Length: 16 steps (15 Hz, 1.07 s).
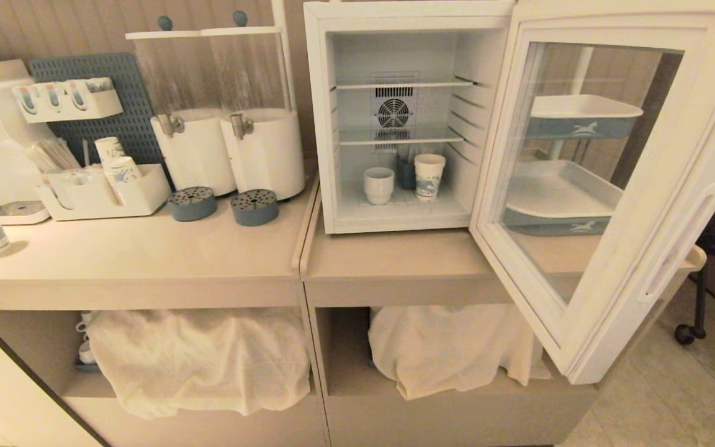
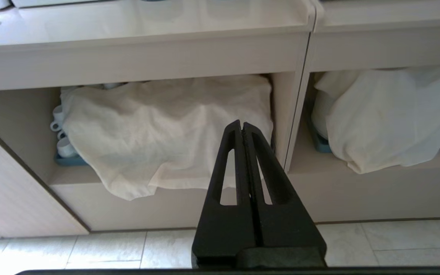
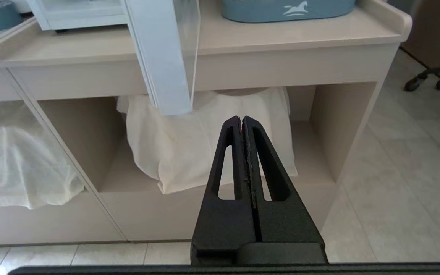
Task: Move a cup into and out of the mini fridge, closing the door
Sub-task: Take the ceramic cup out of the freezer
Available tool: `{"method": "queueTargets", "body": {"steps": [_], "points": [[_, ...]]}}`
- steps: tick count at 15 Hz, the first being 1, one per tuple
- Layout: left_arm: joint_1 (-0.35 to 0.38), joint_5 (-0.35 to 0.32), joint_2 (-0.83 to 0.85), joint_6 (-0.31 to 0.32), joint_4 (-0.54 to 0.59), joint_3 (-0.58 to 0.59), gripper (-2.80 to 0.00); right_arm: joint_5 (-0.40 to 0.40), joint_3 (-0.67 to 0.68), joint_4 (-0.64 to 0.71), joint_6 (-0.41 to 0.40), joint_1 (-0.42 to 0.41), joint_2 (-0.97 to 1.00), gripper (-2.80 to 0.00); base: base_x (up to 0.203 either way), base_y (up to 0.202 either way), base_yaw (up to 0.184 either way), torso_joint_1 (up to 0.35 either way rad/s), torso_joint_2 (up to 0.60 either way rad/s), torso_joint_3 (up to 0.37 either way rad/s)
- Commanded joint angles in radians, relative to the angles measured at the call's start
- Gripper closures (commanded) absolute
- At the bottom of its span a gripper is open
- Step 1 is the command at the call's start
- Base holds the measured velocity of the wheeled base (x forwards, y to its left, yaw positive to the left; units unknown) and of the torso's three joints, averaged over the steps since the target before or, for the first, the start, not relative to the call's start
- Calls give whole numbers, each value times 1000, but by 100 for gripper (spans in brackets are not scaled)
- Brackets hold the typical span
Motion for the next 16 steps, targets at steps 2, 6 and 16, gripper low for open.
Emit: {"method": "queueTargets", "body": {"steps": [2, 6, 16], "points": [[0, 2, 0, 3, -1, 0, 0, 0, 0, -1, 0, 1, 1, 0, 0, 0, 0, 0, 0, 0], [0, 1, 0, -2, -1, 0, 0, 0, 0, -1, 0, 1, 1, 0, 1, 118, -6, 2, 4, 3], [0, 2, 0, -11, -3, 0, 0, 0, 0, -2, 0, 1, 0, 0, 0, 193, -1, 3, 0, 3]]}}
